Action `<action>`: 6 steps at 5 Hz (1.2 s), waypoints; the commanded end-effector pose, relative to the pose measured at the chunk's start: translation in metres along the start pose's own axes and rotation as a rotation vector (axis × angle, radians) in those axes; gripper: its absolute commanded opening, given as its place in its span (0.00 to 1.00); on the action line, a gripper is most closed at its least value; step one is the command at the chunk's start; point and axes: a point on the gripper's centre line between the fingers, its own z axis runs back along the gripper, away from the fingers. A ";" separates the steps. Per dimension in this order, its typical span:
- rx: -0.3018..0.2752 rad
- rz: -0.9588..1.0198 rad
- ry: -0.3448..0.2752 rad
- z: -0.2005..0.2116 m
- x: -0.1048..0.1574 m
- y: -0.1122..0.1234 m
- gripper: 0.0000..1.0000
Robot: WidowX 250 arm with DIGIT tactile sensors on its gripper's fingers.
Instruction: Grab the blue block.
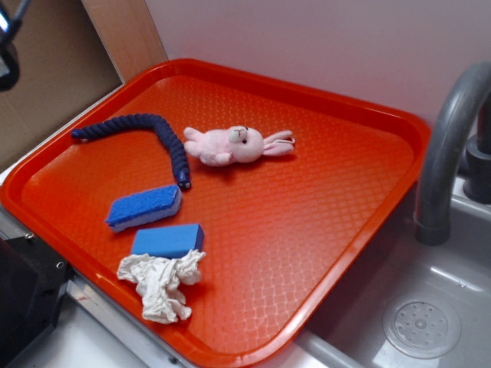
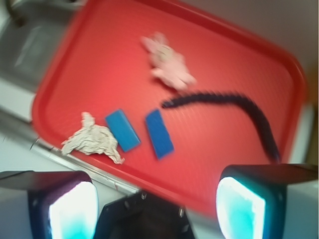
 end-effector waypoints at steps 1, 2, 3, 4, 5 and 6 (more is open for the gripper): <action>-0.207 -0.304 -0.070 -0.037 0.017 -0.008 1.00; -0.195 -0.339 -0.022 -0.057 0.018 -0.019 1.00; -0.149 -0.363 0.042 -0.079 0.018 -0.030 1.00; -0.126 -0.401 0.102 -0.102 0.017 -0.038 1.00; -0.080 -0.401 0.162 -0.126 0.018 -0.040 1.00; -0.070 -0.417 0.212 -0.151 0.019 -0.042 1.00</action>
